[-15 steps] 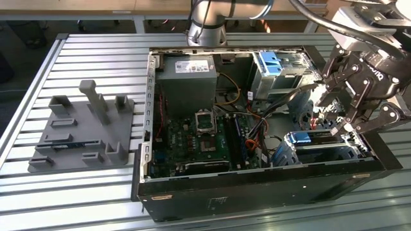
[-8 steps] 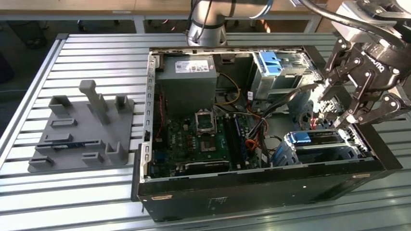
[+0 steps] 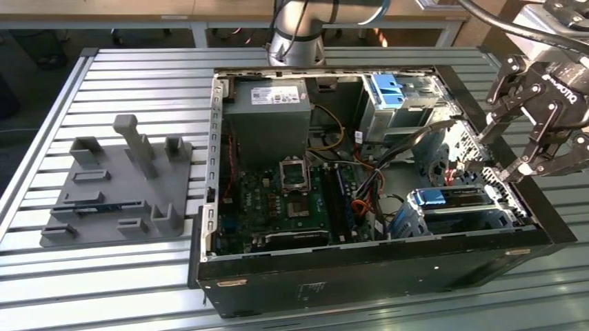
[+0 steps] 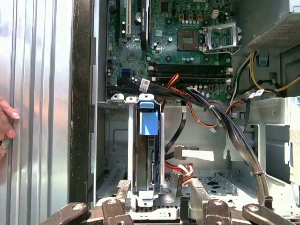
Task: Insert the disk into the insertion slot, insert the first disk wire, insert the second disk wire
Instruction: 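Insert the first disk wire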
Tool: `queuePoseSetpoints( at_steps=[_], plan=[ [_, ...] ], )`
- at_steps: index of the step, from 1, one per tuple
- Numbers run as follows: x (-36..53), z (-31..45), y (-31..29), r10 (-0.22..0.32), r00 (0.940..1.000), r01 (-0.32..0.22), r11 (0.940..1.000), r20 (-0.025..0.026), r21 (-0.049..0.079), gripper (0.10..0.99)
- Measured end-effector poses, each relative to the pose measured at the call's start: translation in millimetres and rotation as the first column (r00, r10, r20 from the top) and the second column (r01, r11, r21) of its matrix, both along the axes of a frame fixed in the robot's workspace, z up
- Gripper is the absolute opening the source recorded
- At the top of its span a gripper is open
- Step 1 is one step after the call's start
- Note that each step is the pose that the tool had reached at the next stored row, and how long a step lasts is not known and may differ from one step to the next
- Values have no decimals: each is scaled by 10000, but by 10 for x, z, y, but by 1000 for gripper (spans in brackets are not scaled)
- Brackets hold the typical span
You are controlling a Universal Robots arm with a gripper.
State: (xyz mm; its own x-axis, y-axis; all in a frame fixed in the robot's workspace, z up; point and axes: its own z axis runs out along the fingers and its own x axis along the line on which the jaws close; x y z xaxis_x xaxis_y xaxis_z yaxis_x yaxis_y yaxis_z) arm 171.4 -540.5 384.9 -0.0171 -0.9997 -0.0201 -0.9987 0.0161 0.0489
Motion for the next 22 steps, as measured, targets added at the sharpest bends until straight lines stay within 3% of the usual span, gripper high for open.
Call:
queuePoseSetpoints(
  at_steps=[3,5,12,15,19,21,22],
  plan=[
    [0,-2,-1,-258,9997,258,9996,1,-142,616],
    [1,-6,5,-345,9994,344,9989,1,-304,616],
    [32,-49,185,-348,9994,340,9953,-78,-907,616],
    [46,-76,259,-350,9993,336,9939,-114,-1051,616],
    [95,-127,304,-349,9991,322,9935,-230,-1088,600],
    [125,-151,318,-350,9989,314,9935,-311,-1098,471],
    [136,-159,327,-351,9987,309,9934,-365,-1107,471]
  ],
)
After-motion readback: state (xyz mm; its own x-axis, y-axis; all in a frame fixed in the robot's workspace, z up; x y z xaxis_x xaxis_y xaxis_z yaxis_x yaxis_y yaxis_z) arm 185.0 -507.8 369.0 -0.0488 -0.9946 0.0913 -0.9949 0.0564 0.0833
